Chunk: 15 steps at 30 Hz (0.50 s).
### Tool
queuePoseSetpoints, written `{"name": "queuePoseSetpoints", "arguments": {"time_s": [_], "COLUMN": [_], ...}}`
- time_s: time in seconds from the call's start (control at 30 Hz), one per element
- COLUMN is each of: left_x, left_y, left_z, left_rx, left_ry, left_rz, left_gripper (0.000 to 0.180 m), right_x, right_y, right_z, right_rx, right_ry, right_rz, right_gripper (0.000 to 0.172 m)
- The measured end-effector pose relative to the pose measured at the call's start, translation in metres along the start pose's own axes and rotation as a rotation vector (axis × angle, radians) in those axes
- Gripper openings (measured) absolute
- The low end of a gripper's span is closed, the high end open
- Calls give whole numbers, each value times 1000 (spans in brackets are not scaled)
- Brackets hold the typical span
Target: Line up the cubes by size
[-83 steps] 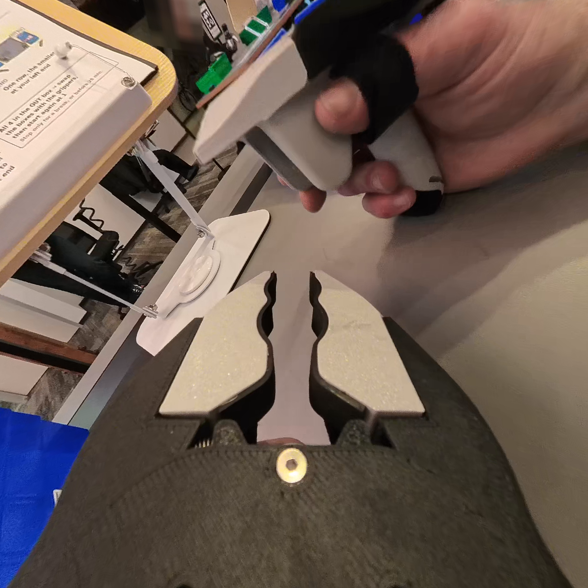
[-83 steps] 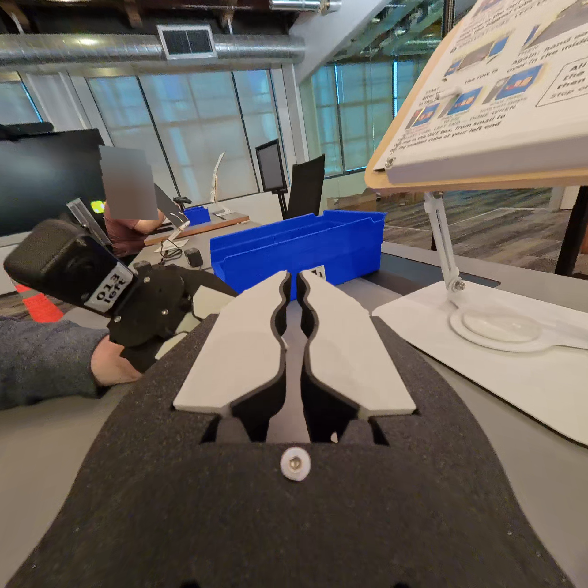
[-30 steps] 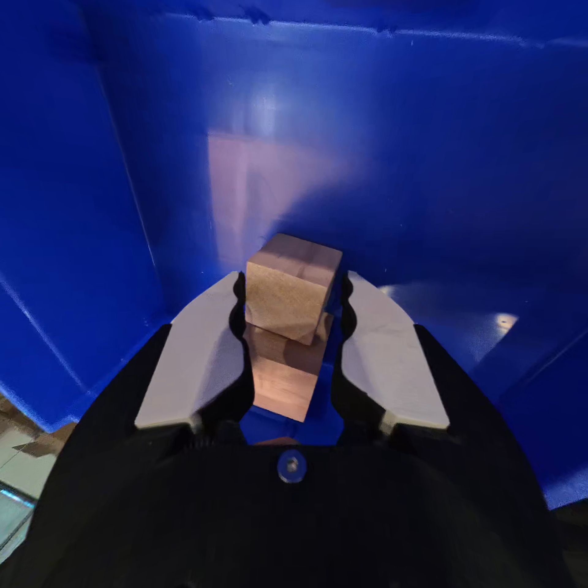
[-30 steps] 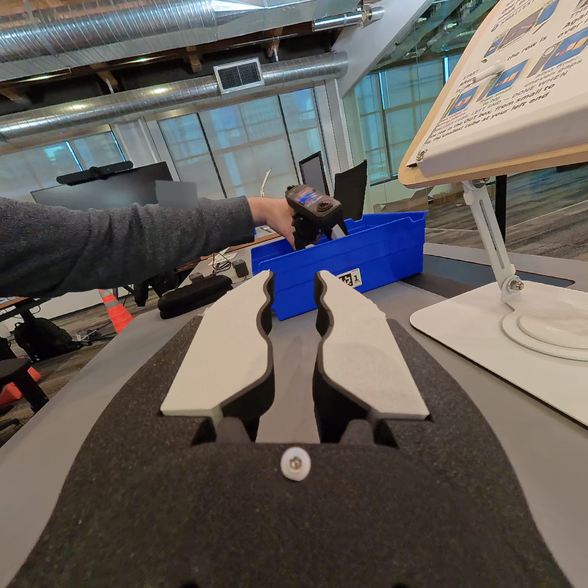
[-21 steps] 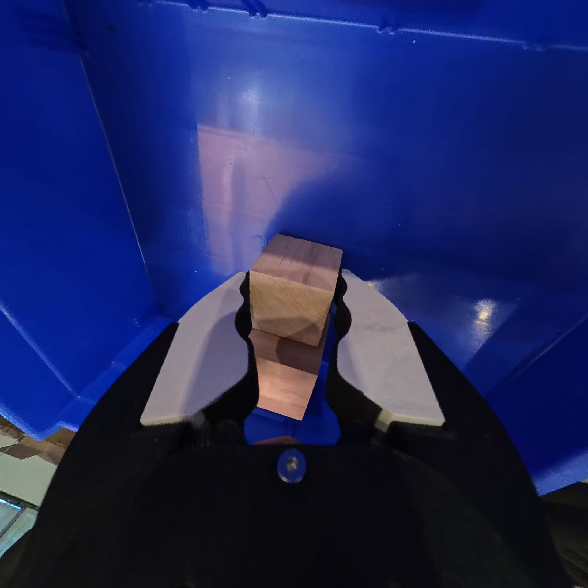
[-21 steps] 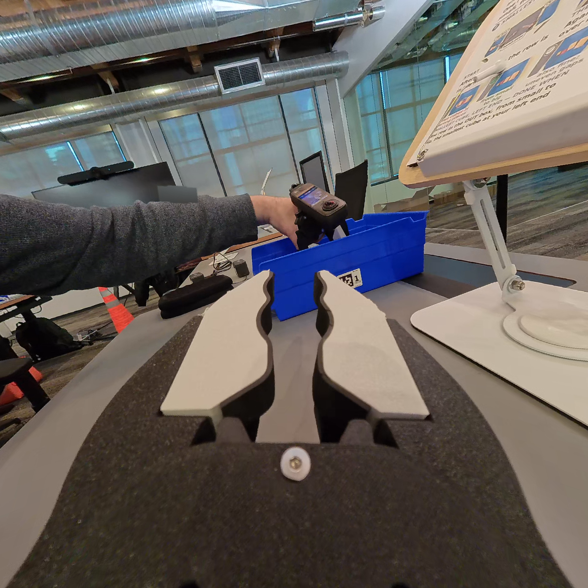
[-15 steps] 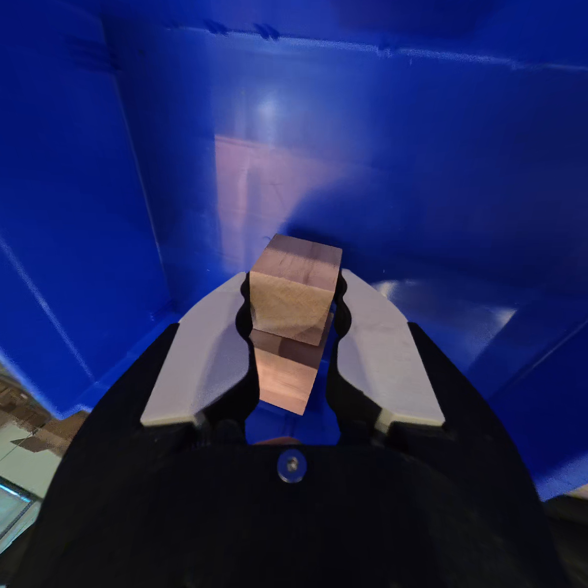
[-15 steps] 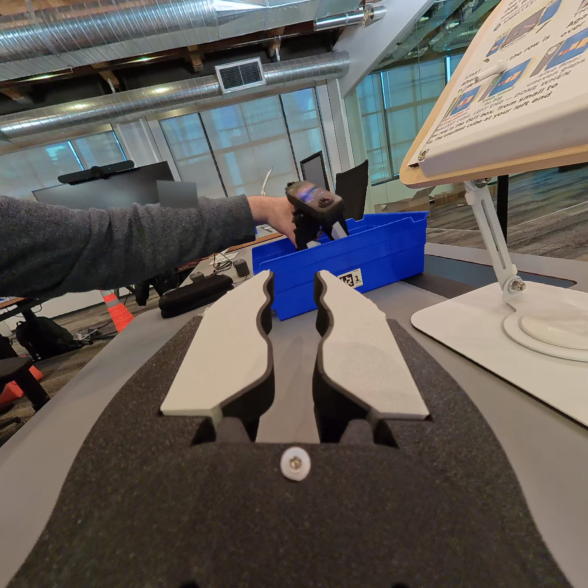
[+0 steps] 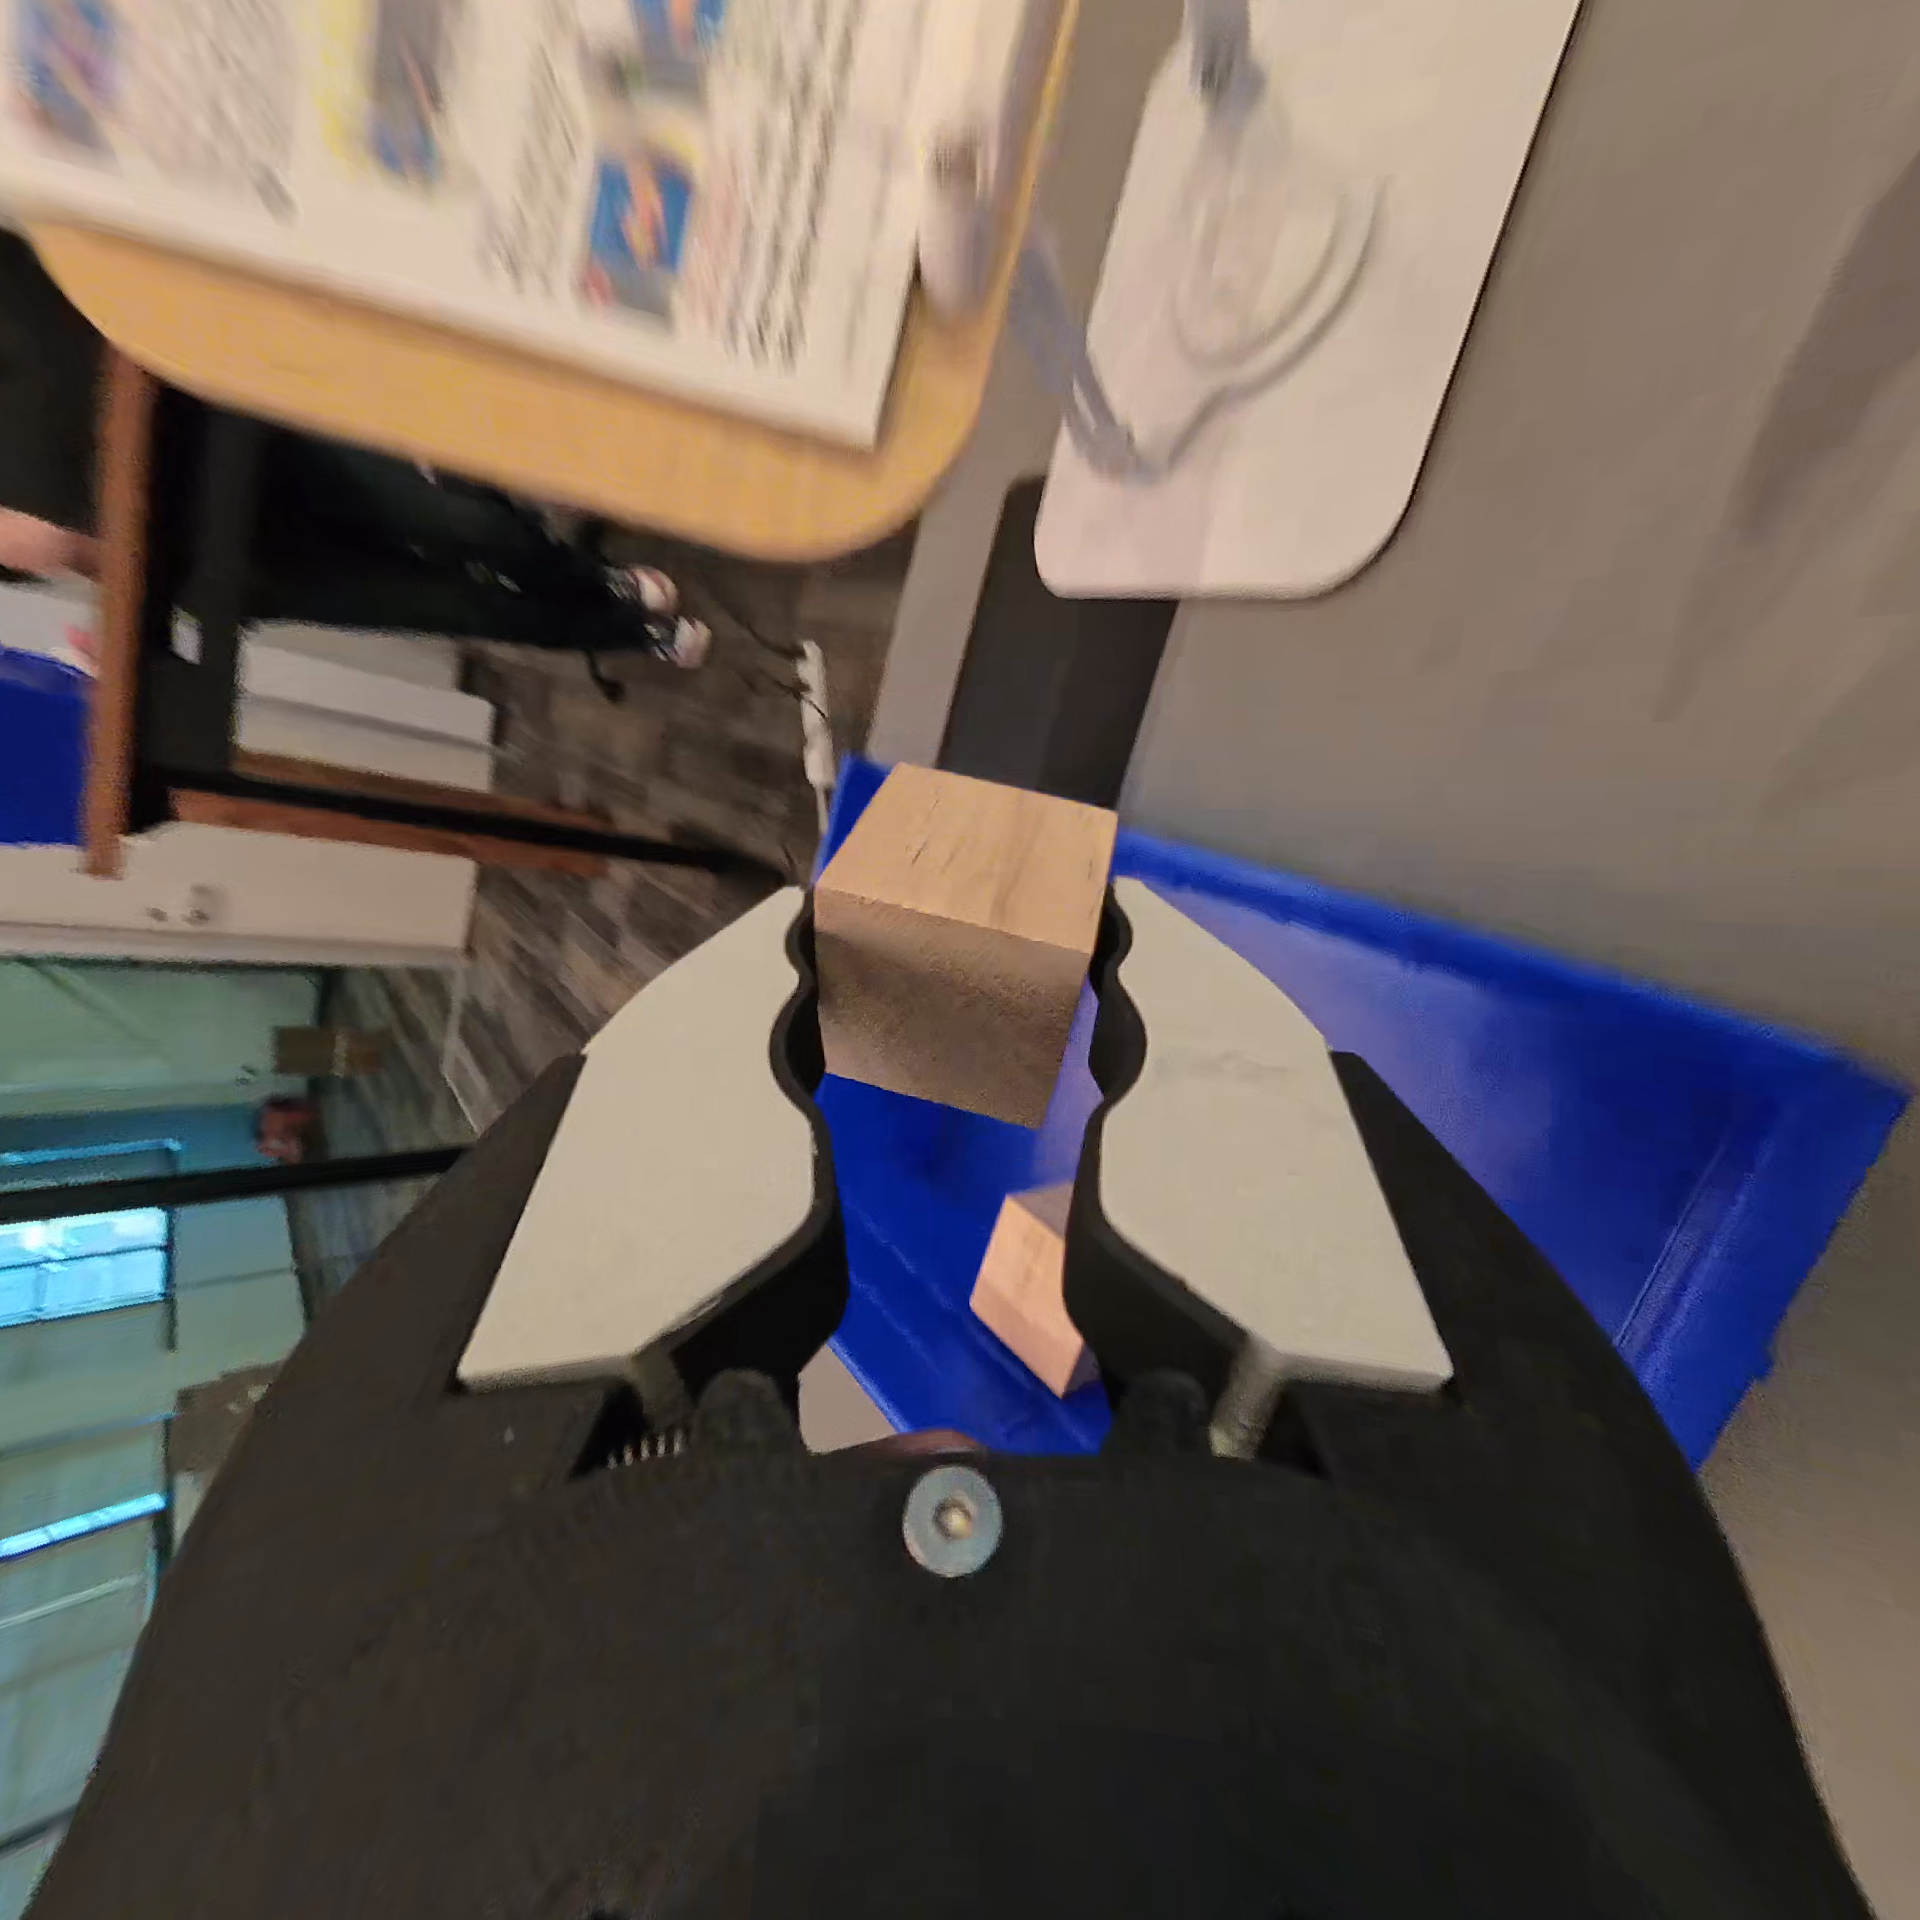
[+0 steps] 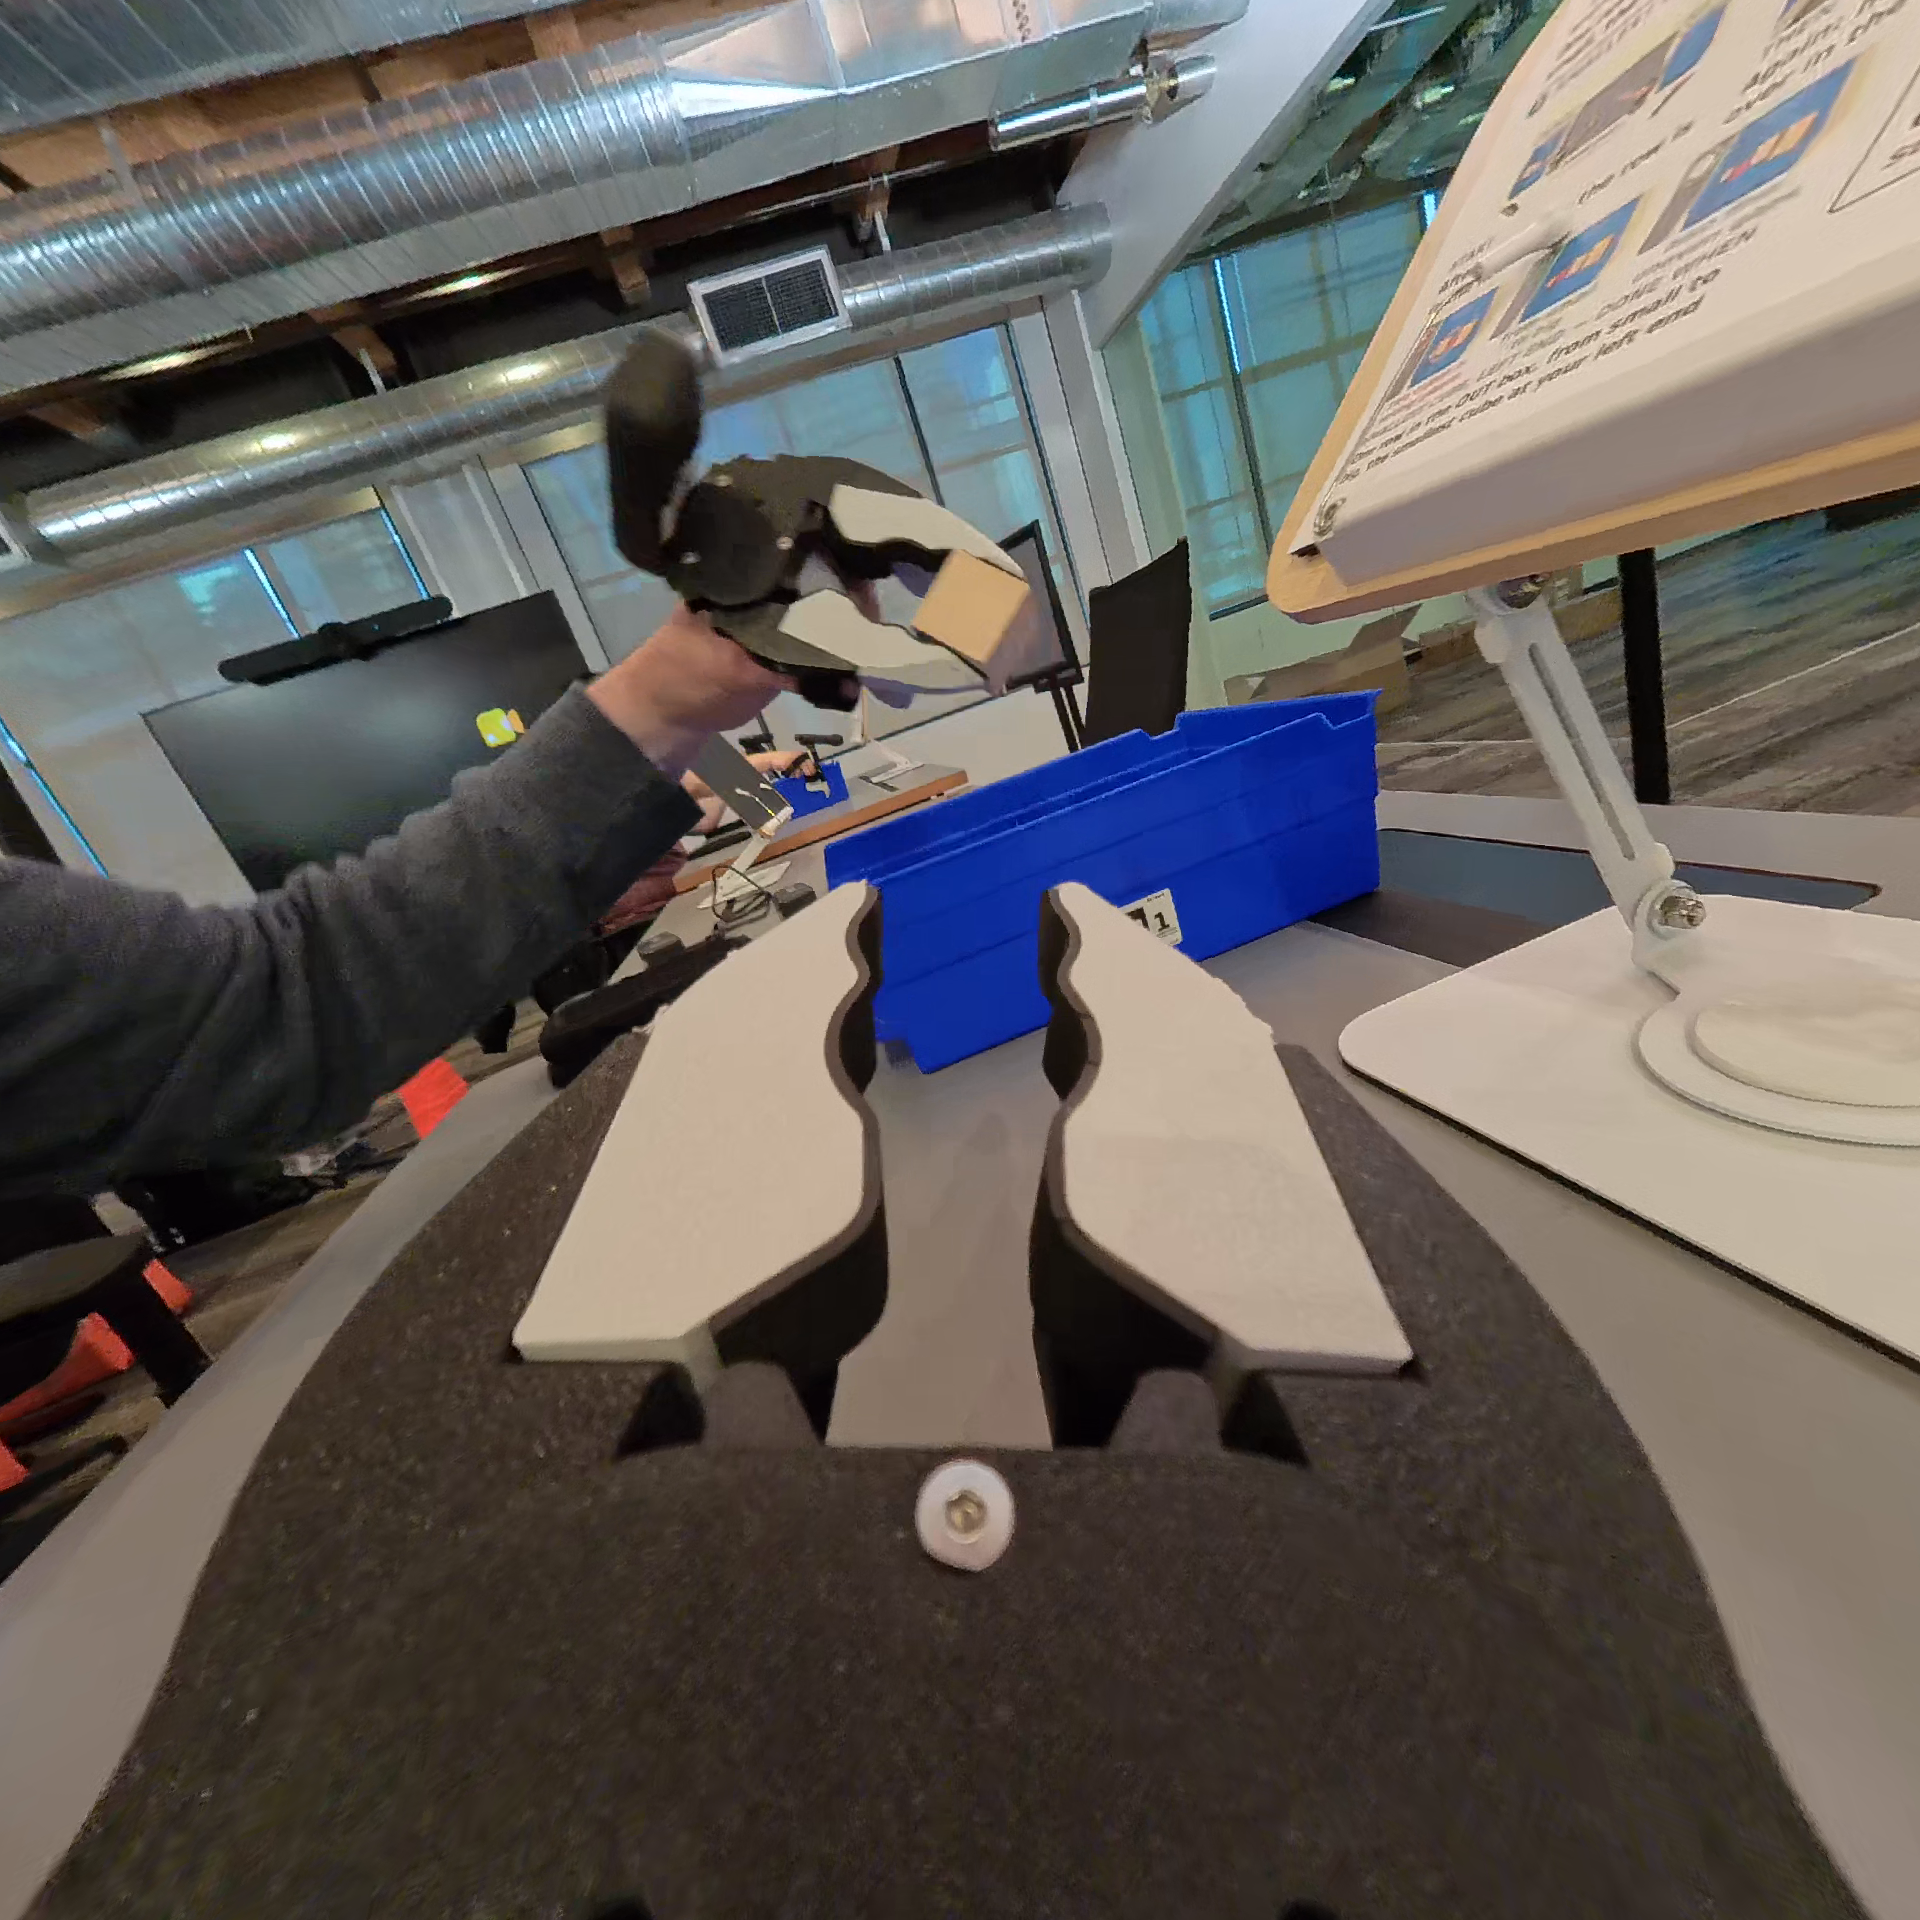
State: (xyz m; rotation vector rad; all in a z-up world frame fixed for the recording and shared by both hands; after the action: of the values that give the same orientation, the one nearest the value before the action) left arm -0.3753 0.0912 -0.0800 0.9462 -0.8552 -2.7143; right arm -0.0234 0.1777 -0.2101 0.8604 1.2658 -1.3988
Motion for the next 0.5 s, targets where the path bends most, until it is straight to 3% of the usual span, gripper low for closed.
{"name": "queuePoseSetpoints", "arguments": {"time_s": [0.3, 0.5], "left_x": [-110, -162], "left_y": [36, 37], "left_z": [-76, -117], "left_rx": [-9, 31], "left_ry": [-103, -205], "left_rz": [-435, -596], "left_gripper": [48, 49], "right_x": [-50, -91], "right_y": [-2, -2], "right_z": [9, 27], "right_rx": [-123, -276], "right_ry": [-71, -126], "right_rz": [-42, -57], "right_gripper": [41, 53]}}
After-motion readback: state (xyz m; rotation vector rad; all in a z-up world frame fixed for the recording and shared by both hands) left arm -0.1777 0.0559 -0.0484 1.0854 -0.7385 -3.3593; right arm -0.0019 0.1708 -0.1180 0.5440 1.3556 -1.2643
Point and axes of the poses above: each gripper's, where its closed fingertips meet, y back along the fingers, x out of its underside, z = x × y across the jaws, the point moved 10 cm from there along y, back along the fingers, and after that the axes turned 8 degrees about y, right-handed, at the moved point
